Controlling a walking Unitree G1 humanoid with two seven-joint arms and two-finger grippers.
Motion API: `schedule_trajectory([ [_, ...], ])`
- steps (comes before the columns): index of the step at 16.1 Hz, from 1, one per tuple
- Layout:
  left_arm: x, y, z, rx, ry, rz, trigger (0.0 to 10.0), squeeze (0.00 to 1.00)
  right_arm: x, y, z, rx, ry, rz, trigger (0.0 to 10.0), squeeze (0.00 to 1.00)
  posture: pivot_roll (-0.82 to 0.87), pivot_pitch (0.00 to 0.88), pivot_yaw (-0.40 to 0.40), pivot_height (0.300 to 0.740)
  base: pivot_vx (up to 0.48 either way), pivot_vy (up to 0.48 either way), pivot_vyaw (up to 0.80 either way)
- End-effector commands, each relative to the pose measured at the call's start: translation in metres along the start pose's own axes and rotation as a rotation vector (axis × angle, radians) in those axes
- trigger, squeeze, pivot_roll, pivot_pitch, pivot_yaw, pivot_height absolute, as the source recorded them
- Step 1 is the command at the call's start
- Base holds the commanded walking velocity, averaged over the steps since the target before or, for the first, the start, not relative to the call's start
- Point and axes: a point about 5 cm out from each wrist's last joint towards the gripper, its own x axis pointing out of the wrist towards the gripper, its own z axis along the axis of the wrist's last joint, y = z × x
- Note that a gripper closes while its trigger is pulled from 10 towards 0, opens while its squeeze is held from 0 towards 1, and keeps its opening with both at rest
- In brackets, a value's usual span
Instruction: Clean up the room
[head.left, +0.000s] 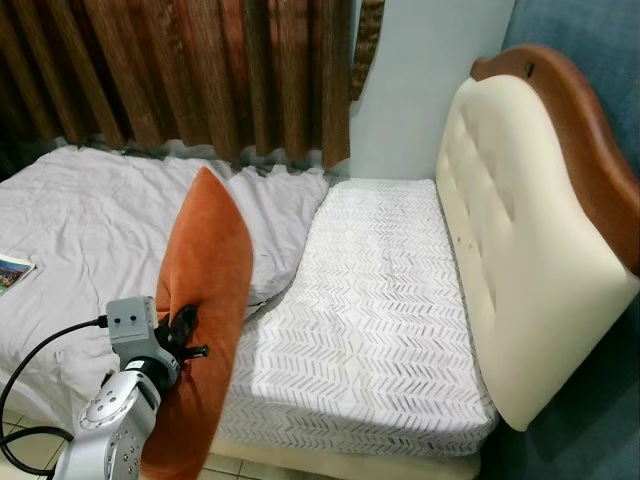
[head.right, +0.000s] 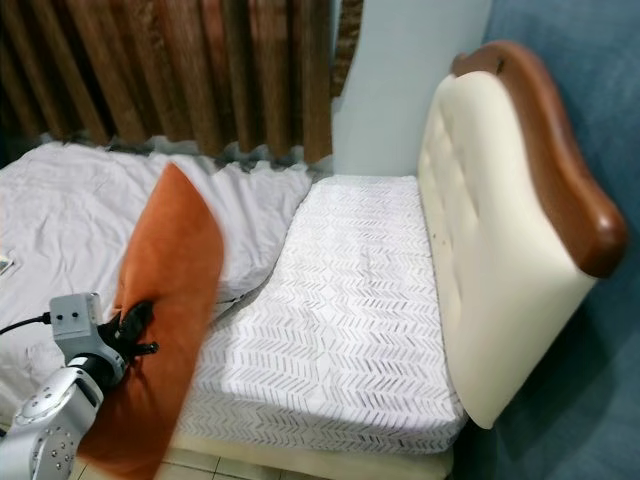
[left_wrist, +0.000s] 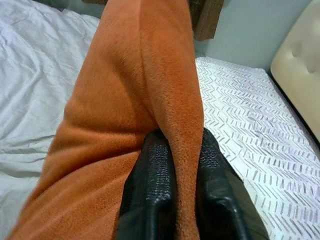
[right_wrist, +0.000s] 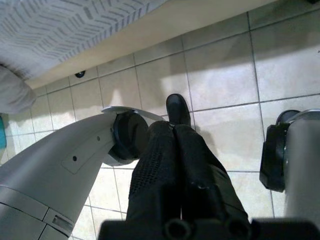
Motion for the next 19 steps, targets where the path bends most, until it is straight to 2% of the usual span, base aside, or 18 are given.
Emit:
schedule_trajectory([
  [1, 0.005, -0.014, 0.022, 0.0, -0.101, -0.073, 10.0, 0.0, 0.012, 0.28, 0.071, -0.211, -0.183, 0.693, 0.0, 0.0, 0.13, 0.649, -0.148, 0.74, 0.0, 0.0, 0.0],
  [10, 0.005, -0.014, 0.022, 0.0, -0.101, -0.073, 10.0, 0.0, 0.012, 0.28, 0.071, -0.211, -0.183, 0.693, 0.0, 0.0, 0.13, 0.649, -0.148, 0.74, 0.0, 0.0, 0.0],
  [11, 0.005, -0.014, 0.022, 0.008, -0.098, -0.072, 10.0, 0.0, 0.012, 0.279, 0.074, -0.2, -0.189, 0.687, 0.0, 0.0, 0.13, 0.0, 0.0, 0.74, 0.0, 0.0, 0.0],
  [12, -0.005, -0.041, -0.008, 0.262, -0.101, -0.089, 10.0, 0.0, -0.046, 0.18, 0.196, -0.504, -0.912, 0.46, 10.0, 0.0, 0.08, 0.0, 0.0, 0.74, 0.0, 0.0, 0.0],
  [13, -0.009, -0.05, -0.016, 0.329, -0.113, -0.11, 10.0, 0.0, -0.077, 0.161, 0.209, -0.635, -1.07, 0.407, 10.0, 0.0, 0.08, 0.0, 0.0, 0.74, 0.0, 0.0, 0.0],
  [14, -0.011, -0.057, -0.02, 0.363, -0.127, -0.123, 10.0, 0.0, -0.091, 0.153, 0.211, -0.696, -1.125, 0.388, 10.0, 0.0, 0.08, 0.0, 0.0, 0.74, 0.0, 0.0, 0.0],
  [19, -0.011, -0.064, -0.02, 0.36, -0.157, -0.123, 10.0, 0.0, -0.089, 0.152, 0.208, -0.699, -1.106, 0.397, 10.0, 0.0, 0.08, 0.0, 0.0, 0.74, 0.0, 0.0, 0.0],
])
